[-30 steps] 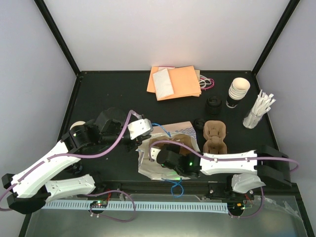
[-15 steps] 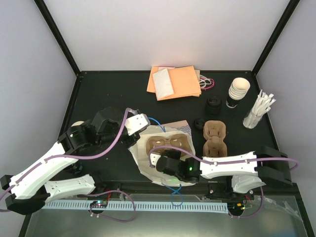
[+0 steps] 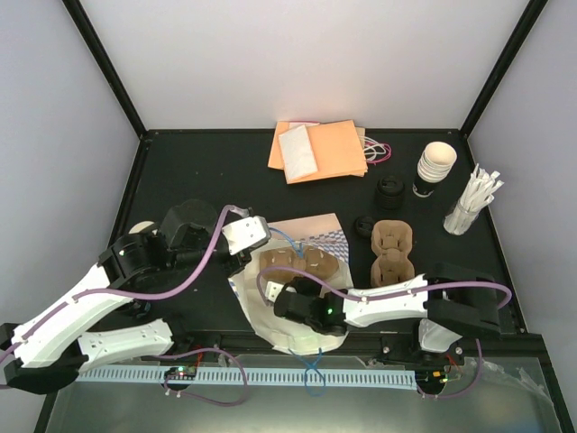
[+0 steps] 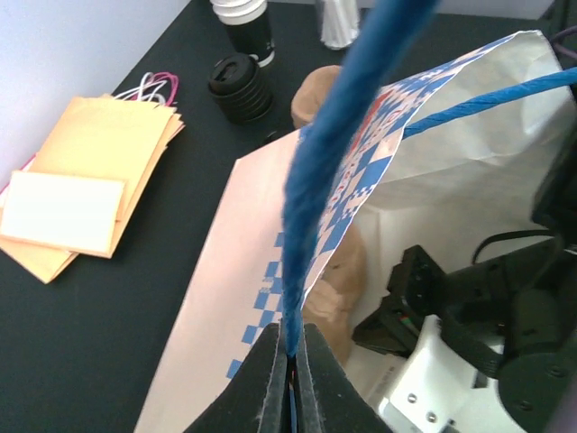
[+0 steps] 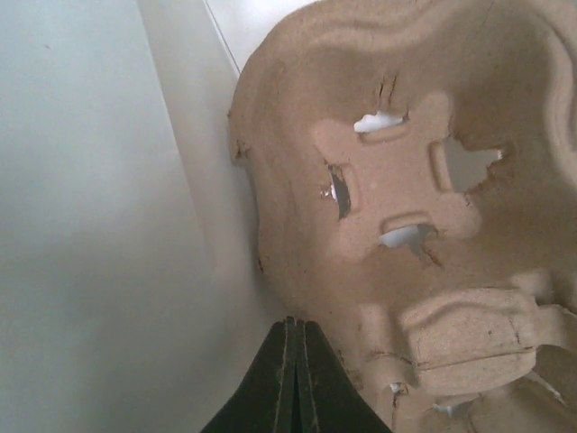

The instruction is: Pack the takeout coffee

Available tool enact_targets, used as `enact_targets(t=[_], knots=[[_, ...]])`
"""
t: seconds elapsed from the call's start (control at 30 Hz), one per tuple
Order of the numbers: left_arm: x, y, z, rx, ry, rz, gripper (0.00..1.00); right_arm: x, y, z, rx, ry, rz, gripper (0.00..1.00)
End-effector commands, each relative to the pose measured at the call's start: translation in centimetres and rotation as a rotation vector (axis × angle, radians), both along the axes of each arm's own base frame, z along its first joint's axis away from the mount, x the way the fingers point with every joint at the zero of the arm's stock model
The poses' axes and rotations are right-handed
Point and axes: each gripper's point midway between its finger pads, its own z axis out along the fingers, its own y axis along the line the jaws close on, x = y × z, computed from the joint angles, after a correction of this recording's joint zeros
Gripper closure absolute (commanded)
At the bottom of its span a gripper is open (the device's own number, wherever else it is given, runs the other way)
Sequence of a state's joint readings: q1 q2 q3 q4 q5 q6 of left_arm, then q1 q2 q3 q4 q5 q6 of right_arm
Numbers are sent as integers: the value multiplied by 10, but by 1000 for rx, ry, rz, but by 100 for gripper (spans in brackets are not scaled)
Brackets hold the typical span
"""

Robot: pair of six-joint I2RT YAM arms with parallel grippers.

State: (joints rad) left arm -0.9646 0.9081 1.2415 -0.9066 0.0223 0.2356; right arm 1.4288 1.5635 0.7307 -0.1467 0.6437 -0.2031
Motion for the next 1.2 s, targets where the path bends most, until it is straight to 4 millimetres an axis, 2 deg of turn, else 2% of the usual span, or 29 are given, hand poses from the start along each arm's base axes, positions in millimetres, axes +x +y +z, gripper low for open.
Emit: enact_targets(t=[0.0,0.27,0.57,0.63,0.67,0.83,0.97,1.07,1.17], knots=[[-21,-9,23,-94,-14,-122,97,14,7,12,72,-32,-74,99],[-35,-22,2,-56,99,-208,98,25,19,27,134,2,-47,99],[-37,-27,-5,-46,132,-220,98,41,18,22,105,14,-69,99],[-36,-28,-7,-38,135,-213,98,40,17,28,112,8,-61,99],[-35,-27,-7,-37,132,-208,98,40,17,37,134,-1,-55,99],[-31,-26,-6,-34,111,-188,98,33,8,62,159,-40,-6,99],[-26,-25,-8,-17,88,-161,98,24,-1,69,136,-47,3,99],[-26,-26,-9,-10,90,-163,98,19,-11,66,109,-16,-22,99],[-28,-27,-11,-5,92,-173,99,17,-24,51,56,15,-58,99]])
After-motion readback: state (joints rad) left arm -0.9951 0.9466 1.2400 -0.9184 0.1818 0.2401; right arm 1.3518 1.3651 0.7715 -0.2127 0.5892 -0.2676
